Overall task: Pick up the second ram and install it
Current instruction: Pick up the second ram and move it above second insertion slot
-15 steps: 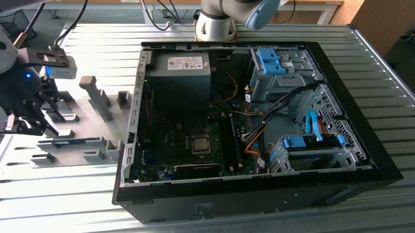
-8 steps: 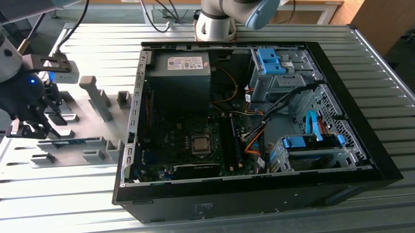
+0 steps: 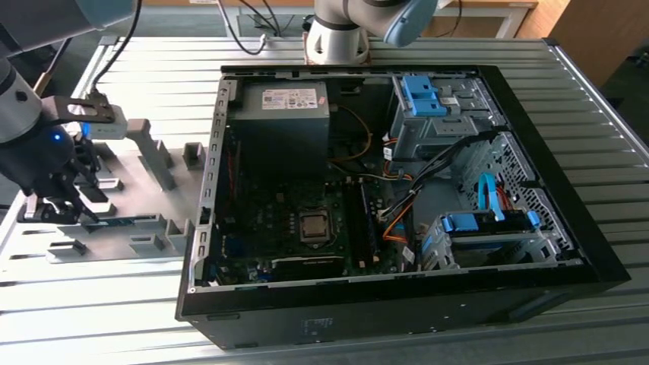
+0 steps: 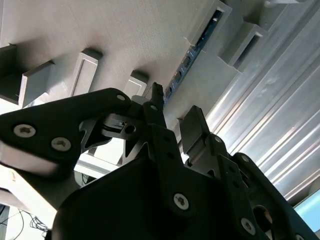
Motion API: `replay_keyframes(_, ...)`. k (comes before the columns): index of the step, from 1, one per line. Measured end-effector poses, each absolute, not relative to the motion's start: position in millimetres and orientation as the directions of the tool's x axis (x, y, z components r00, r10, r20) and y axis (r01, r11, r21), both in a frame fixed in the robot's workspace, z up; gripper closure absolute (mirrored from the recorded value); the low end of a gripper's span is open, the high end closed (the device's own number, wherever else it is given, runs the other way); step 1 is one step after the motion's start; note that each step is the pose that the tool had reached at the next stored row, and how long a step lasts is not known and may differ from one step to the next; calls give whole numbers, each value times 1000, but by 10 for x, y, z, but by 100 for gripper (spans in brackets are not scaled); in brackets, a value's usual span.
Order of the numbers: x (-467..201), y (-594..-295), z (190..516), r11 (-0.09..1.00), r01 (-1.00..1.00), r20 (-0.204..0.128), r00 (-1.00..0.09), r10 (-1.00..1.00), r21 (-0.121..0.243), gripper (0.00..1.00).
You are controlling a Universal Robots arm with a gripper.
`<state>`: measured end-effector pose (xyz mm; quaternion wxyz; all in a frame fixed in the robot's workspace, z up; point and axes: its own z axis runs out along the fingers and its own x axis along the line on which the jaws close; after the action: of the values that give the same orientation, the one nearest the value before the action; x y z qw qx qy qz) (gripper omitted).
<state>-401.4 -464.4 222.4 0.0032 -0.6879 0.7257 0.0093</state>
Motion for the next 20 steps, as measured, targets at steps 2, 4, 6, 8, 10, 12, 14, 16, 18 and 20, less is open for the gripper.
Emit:
replay_keyframes(2, -4023, -4644, 2187, 51, -999, -17, -51, -999, 9, 58)
replay_keyframes(4, -4030, -4645, 2161, 50, -999, -17, -50, -999, 9, 58)
replay_keyframes(6, -4030, -4645, 2159, 50, -999, -17, -50, -999, 9, 58)
replay_keyframes(8, -4030, -4645, 2157, 50, -999, -17, -50, -999, 9, 58)
replay_keyframes(10, -4030, -4644, 2134, 48, -999, -18, -48, -999, 8, 58)
replay_keyframes(12, -4031, -4646, 2103, 42, -999, -17, -42, -999, 8, 58)
replay_keyframes(14, -4032, -4648, 2070, 37, -999, -17, -37, -999, 8, 58)
replay_keyframes(16, -4031, -4649, 2043, 32, -999, -17, -32, -999, 7, 58)
replay_keyframes(18, -4031, -4650, 2021, 27, -1000, -18, -27, -999, 5, 58)
replay_keyframes(20, -4031, -4649, 2003, 23, -1000, -17, -23, -1000, 4, 60)
